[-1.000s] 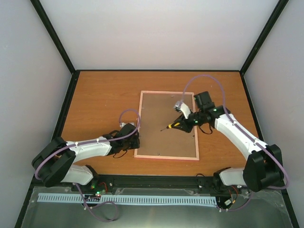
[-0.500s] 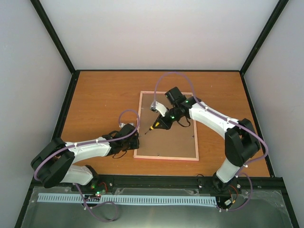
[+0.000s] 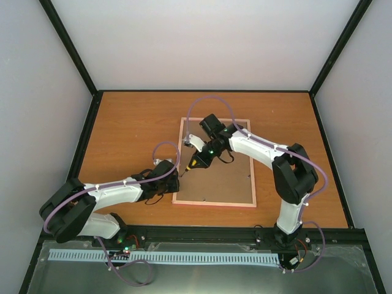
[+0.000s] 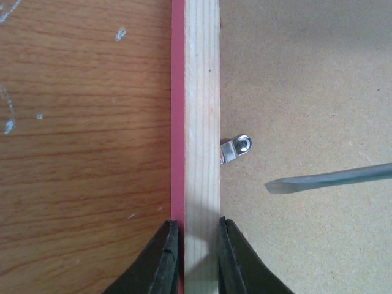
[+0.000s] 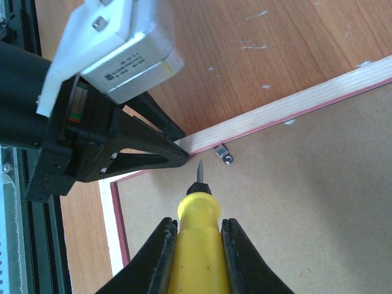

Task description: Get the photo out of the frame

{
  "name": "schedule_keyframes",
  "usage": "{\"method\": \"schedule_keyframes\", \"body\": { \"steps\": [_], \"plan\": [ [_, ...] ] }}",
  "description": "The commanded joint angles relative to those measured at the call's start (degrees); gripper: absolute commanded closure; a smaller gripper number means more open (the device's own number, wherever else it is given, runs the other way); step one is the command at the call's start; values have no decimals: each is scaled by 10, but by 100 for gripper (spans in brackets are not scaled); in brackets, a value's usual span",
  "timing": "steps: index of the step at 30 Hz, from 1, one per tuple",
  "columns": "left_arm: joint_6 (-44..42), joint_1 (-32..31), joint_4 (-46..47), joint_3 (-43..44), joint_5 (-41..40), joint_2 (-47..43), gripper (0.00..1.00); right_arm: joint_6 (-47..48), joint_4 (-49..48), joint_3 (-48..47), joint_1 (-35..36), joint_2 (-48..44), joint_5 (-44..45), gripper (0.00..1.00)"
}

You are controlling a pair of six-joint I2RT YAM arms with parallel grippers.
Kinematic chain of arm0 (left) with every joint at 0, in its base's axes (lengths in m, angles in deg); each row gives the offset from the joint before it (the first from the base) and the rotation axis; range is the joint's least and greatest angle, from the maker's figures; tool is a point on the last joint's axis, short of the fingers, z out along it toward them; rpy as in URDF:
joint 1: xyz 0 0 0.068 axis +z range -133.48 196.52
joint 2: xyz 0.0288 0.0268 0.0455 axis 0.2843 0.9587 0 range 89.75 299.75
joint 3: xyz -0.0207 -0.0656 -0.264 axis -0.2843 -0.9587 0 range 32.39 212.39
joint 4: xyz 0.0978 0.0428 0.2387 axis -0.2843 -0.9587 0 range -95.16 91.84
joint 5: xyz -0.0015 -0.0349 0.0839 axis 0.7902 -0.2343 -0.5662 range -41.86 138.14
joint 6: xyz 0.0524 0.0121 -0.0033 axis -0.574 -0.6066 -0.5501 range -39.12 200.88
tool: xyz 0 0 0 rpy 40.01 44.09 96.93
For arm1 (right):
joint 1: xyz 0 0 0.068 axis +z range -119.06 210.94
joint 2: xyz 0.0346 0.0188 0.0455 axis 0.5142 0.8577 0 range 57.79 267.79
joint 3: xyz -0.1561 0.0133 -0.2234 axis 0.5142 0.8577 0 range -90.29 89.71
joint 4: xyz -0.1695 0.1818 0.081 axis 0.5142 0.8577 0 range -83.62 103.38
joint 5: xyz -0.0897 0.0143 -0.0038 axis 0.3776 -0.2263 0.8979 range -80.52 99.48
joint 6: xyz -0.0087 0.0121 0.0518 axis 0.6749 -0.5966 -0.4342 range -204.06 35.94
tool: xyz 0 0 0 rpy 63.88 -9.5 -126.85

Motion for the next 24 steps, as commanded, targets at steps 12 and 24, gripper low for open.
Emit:
{"method": "schedule_keyframes", "body": {
  "steps": [12,24],
  "plan": [
    [17,-4,-27,-16,17,5,99,-20,-17,-20,11,36,-3,97],
    [17,-4,-23,-18,19,4,99,-44,-35,-20,12,47,32,97]
  ]
}}
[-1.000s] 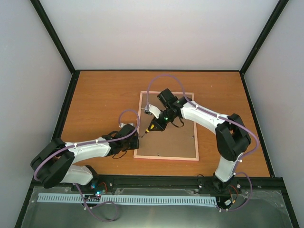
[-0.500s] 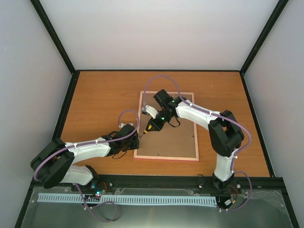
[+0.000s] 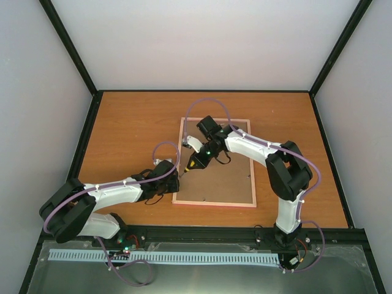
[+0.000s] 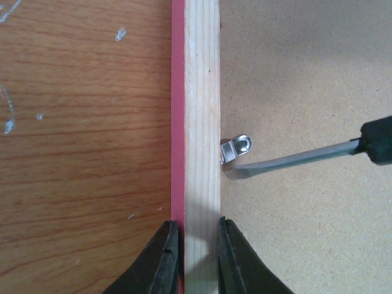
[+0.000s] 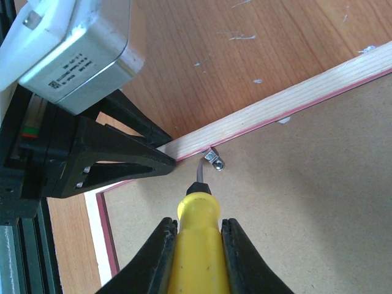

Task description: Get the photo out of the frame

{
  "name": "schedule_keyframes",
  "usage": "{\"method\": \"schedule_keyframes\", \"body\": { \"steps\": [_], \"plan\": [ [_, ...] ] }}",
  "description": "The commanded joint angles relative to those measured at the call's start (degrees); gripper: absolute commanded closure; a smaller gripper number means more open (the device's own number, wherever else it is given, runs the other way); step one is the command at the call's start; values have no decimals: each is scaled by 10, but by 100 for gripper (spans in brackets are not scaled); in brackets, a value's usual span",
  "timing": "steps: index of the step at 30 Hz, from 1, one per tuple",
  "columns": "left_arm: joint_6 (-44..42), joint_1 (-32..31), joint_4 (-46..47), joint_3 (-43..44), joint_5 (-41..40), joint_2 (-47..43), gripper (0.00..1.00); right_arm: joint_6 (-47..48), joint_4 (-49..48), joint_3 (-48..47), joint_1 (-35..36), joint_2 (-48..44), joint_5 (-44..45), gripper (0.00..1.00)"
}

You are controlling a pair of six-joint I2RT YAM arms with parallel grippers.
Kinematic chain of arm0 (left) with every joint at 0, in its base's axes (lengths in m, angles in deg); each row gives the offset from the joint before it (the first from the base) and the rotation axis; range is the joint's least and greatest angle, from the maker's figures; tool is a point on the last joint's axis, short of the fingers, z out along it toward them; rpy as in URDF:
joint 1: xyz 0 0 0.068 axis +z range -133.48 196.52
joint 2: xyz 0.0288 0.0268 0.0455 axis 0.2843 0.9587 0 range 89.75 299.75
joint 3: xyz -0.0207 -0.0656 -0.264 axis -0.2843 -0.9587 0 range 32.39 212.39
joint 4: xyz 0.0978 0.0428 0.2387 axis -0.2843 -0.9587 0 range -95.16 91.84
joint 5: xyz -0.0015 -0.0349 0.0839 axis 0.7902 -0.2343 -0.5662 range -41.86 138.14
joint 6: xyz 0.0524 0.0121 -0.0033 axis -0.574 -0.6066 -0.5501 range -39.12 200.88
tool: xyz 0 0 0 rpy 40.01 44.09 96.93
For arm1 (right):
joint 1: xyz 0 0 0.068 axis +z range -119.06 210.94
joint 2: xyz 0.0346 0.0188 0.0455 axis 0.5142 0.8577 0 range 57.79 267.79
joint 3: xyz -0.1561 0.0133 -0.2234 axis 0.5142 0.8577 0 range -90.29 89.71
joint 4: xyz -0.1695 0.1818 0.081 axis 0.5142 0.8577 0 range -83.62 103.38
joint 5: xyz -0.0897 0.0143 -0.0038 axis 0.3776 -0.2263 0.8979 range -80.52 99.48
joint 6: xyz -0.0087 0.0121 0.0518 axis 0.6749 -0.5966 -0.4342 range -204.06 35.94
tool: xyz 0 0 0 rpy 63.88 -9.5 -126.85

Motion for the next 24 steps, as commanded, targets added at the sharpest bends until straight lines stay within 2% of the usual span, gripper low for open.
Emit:
{"method": "schedule_keyframes", "body": {
  "steps": [1,10,19,24],
  "plan": [
    [17,-3,-26,-17,19,5,99,-18,-22,-11,6,7,31,97],
    [15,-4,-25,-18,18,5,99,-51,-27,-9,8,5,105,97],
    [16,-3,-20,-21,17,6,99,-57,-35,8,56,-25,265,97],
    [17,-4,-21,-22,17,5,99,-62,-20,-8,57,-19,305,97]
  ]
}}
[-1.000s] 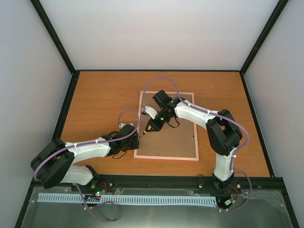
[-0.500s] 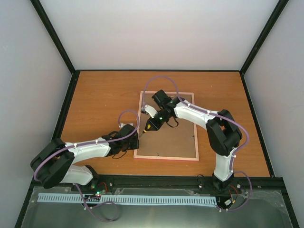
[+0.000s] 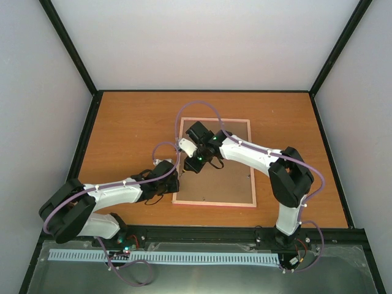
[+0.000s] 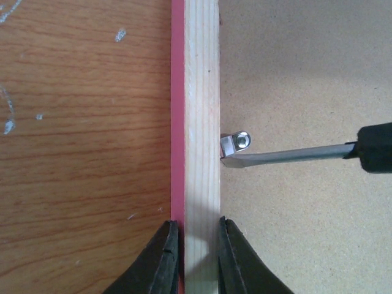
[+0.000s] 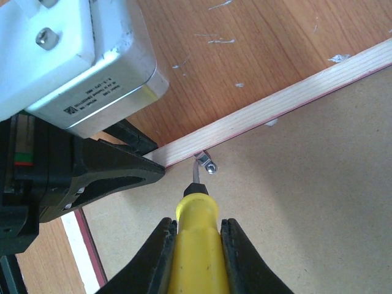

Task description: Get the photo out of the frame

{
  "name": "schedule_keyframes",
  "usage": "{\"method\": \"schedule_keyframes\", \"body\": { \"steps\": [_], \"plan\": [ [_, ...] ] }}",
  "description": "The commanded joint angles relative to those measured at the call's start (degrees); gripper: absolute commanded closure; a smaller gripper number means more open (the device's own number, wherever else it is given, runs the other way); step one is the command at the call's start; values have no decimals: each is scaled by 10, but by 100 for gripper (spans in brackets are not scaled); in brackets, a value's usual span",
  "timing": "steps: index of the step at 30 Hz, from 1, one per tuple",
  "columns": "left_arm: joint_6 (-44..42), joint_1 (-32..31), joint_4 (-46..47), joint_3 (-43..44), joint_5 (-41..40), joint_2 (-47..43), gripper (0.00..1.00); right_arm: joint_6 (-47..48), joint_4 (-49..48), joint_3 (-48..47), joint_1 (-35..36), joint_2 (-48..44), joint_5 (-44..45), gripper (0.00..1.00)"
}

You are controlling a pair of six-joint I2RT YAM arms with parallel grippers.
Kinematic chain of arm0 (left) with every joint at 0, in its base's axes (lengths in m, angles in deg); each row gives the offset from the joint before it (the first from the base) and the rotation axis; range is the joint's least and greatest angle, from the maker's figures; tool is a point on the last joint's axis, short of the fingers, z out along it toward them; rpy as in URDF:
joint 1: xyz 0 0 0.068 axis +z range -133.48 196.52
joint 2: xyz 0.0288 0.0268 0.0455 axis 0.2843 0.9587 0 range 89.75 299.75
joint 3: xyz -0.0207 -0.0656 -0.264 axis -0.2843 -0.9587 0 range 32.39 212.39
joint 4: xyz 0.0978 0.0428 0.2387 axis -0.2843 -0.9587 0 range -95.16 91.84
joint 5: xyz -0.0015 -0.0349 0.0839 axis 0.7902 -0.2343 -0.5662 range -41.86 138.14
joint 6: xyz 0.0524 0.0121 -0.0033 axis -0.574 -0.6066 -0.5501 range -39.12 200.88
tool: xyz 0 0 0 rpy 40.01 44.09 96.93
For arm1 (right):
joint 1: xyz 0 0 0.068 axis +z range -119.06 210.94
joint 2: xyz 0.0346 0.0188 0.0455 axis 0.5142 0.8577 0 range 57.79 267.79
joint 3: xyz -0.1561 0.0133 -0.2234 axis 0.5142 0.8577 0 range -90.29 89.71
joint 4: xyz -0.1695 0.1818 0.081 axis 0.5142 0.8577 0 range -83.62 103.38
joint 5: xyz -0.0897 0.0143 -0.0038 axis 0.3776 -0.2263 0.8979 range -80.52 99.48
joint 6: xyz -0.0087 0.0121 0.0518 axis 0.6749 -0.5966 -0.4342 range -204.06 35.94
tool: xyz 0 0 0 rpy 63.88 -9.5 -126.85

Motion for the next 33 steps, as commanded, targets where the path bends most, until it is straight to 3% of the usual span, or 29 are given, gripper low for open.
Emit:
{"method": "schedule_keyframes", "body": {
  "steps": [1,15,24,26,27,29,30,33],
  "plan": [
    [16,-3,-28,-18,17,8,99,-6,-7,-8,-11,11,143,97],
    [19,-4,-25,-24,15,9,99,-7,-11,-11,-2,-22,291,97],
    [18,-3,-62,9,10,-26,97,8,22,19,-23,-105,220,97],
    [14,-4,-80,29,2,-48,89,19,23,43,-55,-139,177,97],
    [11,-4,-88,41,-6,-55,80,21,25,54,-69,-154,167,97],
    [-1,-1,-101,64,-26,-57,45,33,26,74,-102,-183,130,97],
    [-11,5,-102,74,-33,-51,37,36,25,84,-117,-199,119,97],
    [-37,49,-98,107,-23,-10,33,48,20,113,-151,-238,93,97]
  ]
}}
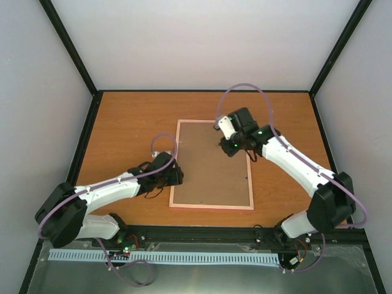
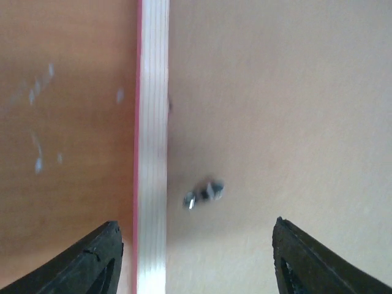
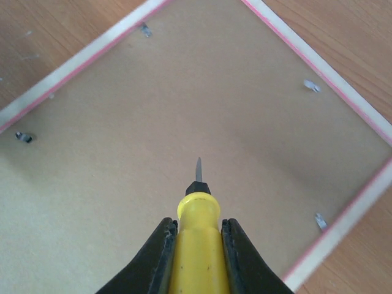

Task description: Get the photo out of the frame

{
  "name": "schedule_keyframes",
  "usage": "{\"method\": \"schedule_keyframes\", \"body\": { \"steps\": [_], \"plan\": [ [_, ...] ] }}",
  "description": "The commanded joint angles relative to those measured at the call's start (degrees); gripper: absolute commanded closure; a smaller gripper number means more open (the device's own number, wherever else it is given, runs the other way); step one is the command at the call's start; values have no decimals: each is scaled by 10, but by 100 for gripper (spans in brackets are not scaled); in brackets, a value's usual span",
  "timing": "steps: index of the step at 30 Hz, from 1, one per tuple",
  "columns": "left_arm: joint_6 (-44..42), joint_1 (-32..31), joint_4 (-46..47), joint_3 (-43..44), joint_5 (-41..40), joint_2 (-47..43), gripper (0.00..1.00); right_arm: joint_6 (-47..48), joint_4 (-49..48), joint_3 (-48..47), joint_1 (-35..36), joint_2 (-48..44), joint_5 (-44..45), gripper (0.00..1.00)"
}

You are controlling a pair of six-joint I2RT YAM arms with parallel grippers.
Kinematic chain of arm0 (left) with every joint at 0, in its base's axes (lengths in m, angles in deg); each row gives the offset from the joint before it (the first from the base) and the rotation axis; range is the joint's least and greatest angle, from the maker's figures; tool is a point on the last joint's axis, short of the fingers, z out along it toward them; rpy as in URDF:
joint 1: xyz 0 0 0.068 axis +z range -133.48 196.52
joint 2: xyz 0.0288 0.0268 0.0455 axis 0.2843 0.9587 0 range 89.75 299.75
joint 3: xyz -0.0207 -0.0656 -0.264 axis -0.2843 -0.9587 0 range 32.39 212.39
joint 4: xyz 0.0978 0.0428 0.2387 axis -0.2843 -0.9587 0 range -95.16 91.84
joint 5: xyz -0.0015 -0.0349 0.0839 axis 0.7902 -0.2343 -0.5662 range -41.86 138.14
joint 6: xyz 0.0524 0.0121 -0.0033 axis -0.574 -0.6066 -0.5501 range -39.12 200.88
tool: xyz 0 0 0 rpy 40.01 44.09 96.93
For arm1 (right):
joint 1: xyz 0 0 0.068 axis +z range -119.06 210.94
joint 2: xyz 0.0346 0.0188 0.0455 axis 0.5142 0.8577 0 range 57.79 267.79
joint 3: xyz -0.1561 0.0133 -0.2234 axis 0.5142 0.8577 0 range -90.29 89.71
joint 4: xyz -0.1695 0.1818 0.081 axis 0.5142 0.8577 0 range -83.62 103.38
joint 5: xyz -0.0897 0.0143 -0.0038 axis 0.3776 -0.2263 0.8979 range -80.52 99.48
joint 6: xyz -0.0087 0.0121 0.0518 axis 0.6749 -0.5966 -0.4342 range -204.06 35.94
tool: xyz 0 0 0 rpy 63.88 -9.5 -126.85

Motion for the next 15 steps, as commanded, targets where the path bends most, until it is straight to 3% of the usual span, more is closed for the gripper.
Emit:
{"method": "schedule_keyframes", "body": {
  "steps": [1,5,8,15],
  "plan": [
    [-41,56,-4,71,1,45,33,25,1,41,-37,-53,-59,97],
    [-73,87,10,134,-9,117,38,27,-7,69,-55,-99,-75,97],
    [-83,97,3,175,-11,165,48,31,-14,86,-60,-121,-78,97],
    [-90,101,-1,200,-13,226,63,29,-18,89,-62,-115,-103,97]
  ]
}}
